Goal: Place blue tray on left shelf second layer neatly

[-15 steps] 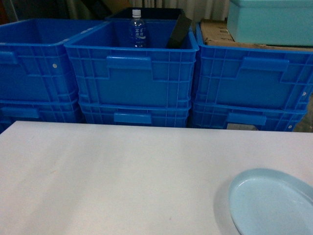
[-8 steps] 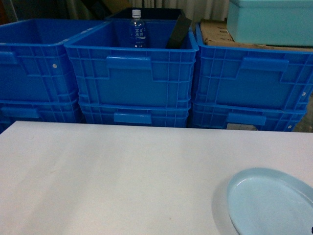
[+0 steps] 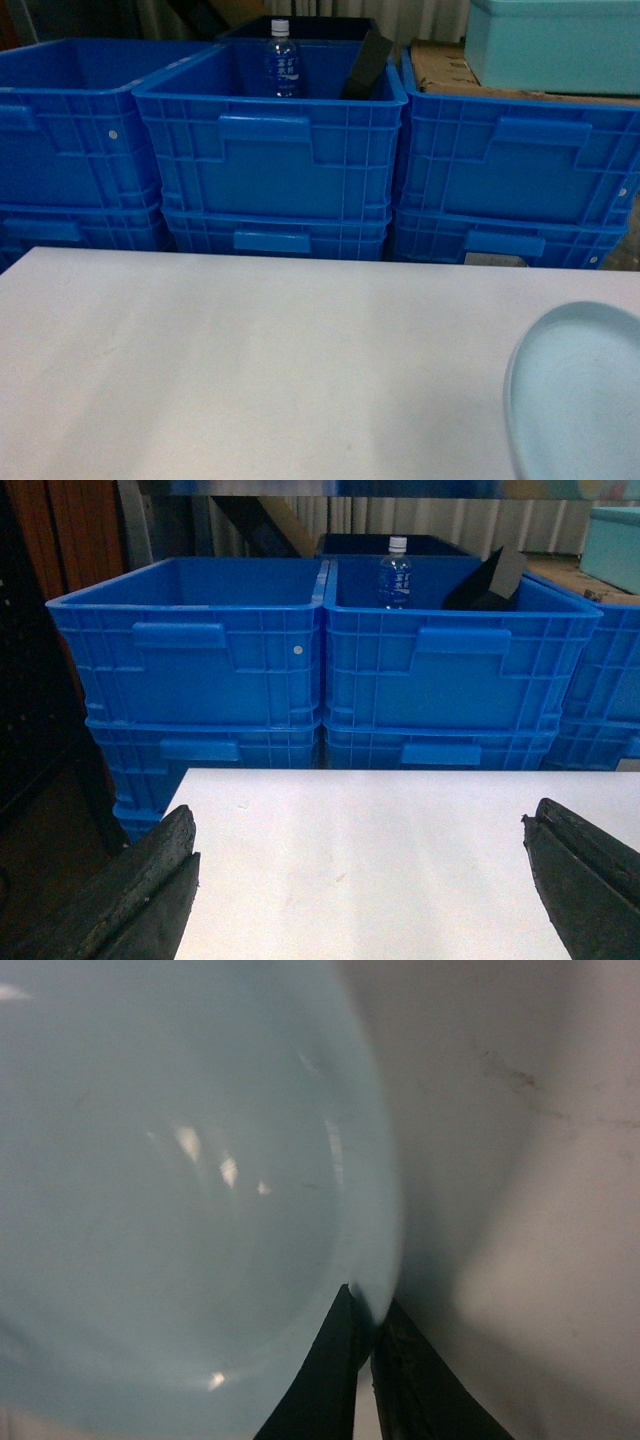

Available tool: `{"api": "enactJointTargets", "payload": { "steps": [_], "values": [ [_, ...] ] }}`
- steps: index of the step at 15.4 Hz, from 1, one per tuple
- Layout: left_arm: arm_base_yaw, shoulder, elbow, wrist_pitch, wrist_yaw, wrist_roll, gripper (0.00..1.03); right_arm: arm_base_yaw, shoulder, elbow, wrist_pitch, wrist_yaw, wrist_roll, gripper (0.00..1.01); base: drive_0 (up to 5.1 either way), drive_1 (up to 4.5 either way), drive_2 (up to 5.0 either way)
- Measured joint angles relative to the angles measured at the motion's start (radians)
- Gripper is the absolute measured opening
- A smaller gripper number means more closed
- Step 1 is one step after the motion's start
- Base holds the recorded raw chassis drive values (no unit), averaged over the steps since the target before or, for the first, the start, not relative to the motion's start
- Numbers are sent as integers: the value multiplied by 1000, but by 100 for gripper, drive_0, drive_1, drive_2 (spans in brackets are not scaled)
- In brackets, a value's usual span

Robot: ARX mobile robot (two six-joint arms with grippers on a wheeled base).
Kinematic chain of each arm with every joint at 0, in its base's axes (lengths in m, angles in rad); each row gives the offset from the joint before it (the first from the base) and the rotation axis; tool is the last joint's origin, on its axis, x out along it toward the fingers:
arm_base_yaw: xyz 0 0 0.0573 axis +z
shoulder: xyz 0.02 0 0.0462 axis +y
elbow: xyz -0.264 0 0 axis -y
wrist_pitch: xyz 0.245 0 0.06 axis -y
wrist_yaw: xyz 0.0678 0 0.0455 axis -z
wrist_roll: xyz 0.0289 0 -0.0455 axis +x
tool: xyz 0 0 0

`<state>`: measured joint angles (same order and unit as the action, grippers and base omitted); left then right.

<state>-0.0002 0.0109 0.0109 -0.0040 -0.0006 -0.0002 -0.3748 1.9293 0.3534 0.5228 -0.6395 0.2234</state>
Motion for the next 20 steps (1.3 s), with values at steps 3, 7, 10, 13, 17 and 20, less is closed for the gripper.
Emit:
{"api": "enactJointTargets", "payload": {
  "steps": [3, 7, 10, 13, 17, 20],
  "values": [
    [0, 0, 0, 0, 0, 0, 98, -58, -2, -23, 51, -24, -43, 2, 0, 0, 0],
    [0, 0, 0, 0, 0, 0, 98, -50, -139, -21, 9, -11, -60, 2, 0, 0, 0],
    [0, 0, 0, 0, 0, 0, 98, 152, -539, 89, -184, 60, -98, 2, 0, 0, 0],
    [0, 0, 0, 0, 0, 0, 98, 227, -725, 72, -221, 208, -180, 2, 0, 0, 0],
    [0, 0, 0, 0, 0, 0, 98, 233, -1228, 26, -441, 296, -254, 2, 0, 0, 0],
    [0, 0, 0, 0, 0, 0, 98, 216, -1336, 2, -511, 320, -245, 2, 0, 0, 0]
  ]
}}
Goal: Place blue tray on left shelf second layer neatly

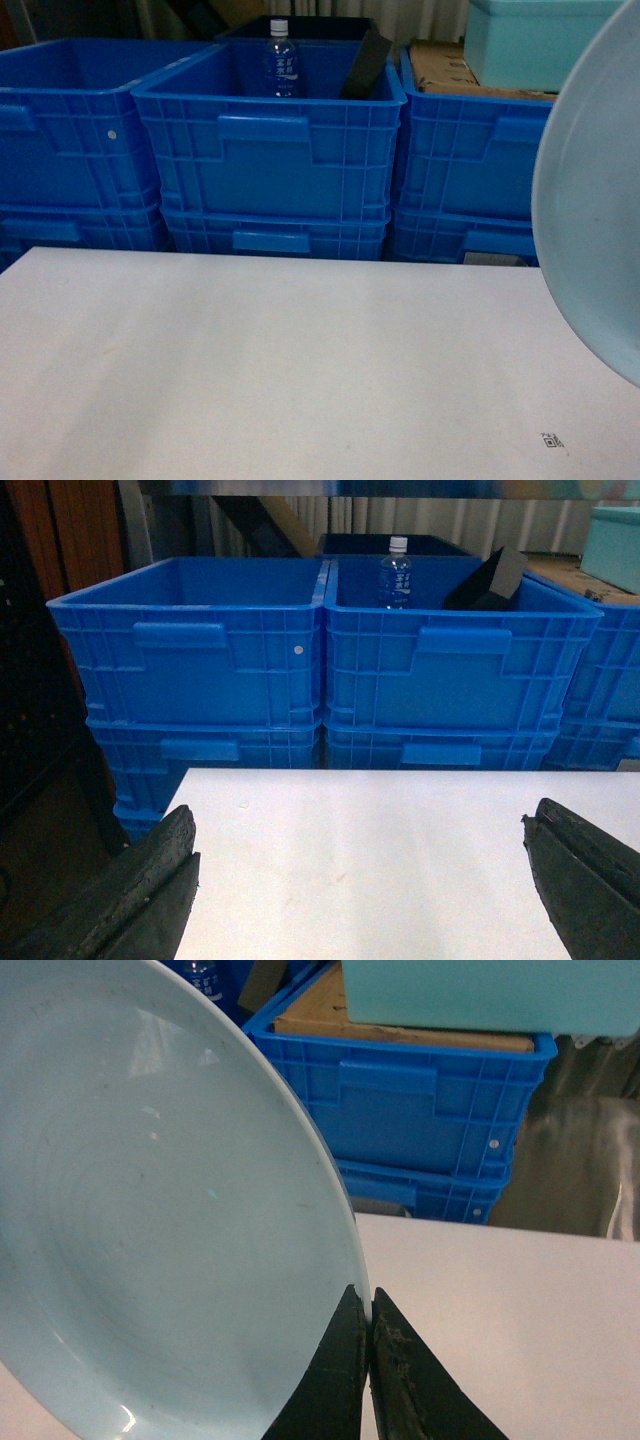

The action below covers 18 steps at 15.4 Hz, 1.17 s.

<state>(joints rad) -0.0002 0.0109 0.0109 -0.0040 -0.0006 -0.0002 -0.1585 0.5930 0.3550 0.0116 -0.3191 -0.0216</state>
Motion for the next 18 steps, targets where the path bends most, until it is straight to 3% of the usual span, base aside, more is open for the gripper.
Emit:
{"api": "enactJointTargets", "payload": {
  "steps": [1, 4, 7, 18],
  "values": [
    [0, 0, 0, 0, 0, 0, 98, -13, -41, -11, -35, -8, 8, 2, 0, 0, 0],
    [0, 0, 0, 0, 0, 0, 98, 68, -90, -46, -53, 53, 12, 2, 0, 0, 0],
    [0, 0, 0, 0, 0, 0, 98, 110, -78, -54, -26, 106, 12, 2, 0, 0, 0],
    [0, 0, 0, 0, 0, 0, 98, 111, -84, -59, -18, 131, -6, 2, -11, -11, -11]
  ]
}}
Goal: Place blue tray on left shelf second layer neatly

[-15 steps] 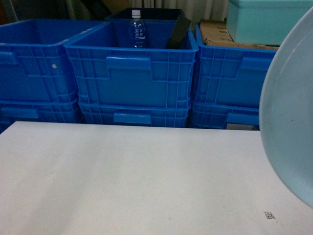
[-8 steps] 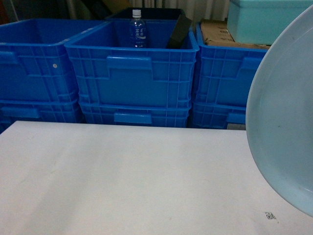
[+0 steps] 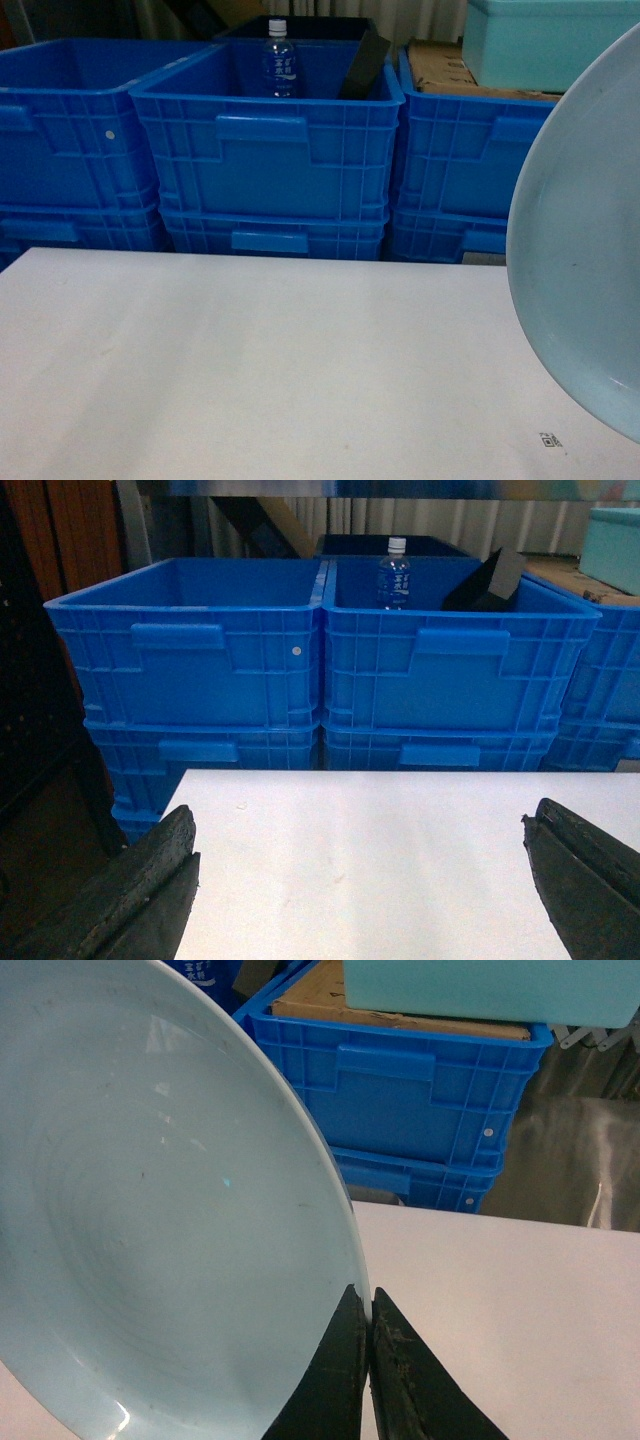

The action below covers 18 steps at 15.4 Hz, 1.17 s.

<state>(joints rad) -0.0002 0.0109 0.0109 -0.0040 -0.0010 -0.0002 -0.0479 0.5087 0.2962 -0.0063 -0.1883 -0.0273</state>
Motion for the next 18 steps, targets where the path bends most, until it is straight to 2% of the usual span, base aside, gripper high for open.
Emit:
{"api": "enactJointTargets", "payload": {
  "steps": [10, 18],
  "values": [
    [1, 0, 0, 0, 0, 0, 98, 0, 0, 0, 0, 0, 0, 2, -169, -169, -169],
    [1, 0, 0, 0, -3, 0, 98, -5, 0, 0, -1, 0, 0, 2, 319, -423, -423]
  ]
}}
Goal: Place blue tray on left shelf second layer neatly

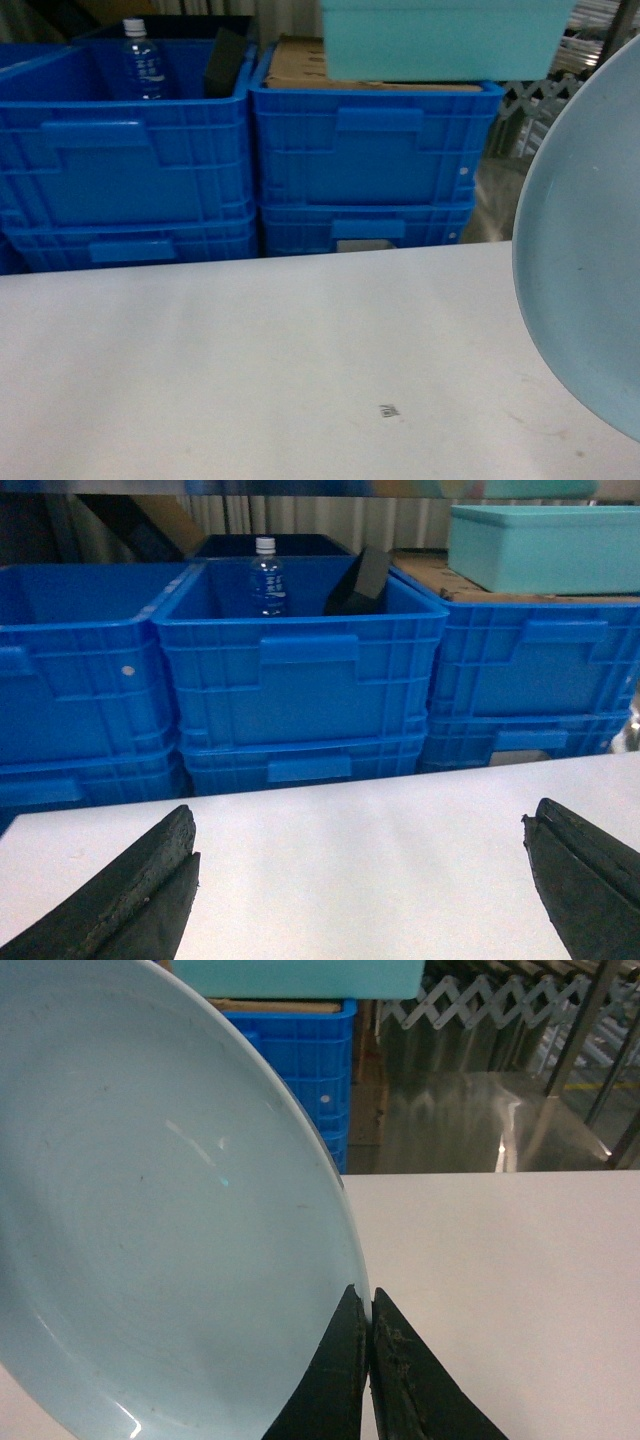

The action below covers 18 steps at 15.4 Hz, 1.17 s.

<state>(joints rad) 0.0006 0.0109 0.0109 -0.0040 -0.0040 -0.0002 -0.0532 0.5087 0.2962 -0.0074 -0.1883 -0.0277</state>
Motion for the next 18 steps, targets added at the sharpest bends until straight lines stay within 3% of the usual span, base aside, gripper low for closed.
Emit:
{"api": "enactJointTargets", "payload": {
  "steps": [14, 18],
  "values": [
    [-1, 0, 0, 1, 4, 0, 98, 0, 0, 0, 1, 1, 0, 2, 334, -408, -408],
    [-1, 0, 0, 1, 7, 0, 98, 0, 0, 0, 2, 4, 0, 2, -139, -139, -139]
  ]
}}
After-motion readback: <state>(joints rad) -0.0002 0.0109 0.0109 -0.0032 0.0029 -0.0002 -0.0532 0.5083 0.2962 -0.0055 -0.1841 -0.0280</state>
